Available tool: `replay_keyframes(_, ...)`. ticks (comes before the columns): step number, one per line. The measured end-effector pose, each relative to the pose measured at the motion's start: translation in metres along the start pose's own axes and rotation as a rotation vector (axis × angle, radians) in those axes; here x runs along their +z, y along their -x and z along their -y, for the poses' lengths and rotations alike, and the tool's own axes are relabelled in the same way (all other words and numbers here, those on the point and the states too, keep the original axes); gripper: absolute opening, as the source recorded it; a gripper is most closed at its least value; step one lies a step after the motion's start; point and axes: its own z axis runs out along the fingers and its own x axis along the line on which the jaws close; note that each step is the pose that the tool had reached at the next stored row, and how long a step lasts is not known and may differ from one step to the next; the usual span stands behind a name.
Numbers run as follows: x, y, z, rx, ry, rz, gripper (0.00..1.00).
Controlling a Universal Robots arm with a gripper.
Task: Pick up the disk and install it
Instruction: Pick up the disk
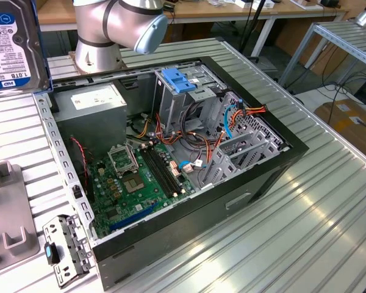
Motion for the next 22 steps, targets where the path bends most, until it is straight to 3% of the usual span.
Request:
replay_keyframes(13, 0.0004, 0.0006, 0.0275, 0.000, 0.0000, 0.0000, 0.37)
replay_keyframes(22, 0.0004, 0.0007, 0.0303, 0.000, 0.0001, 0.0000, 0.37)
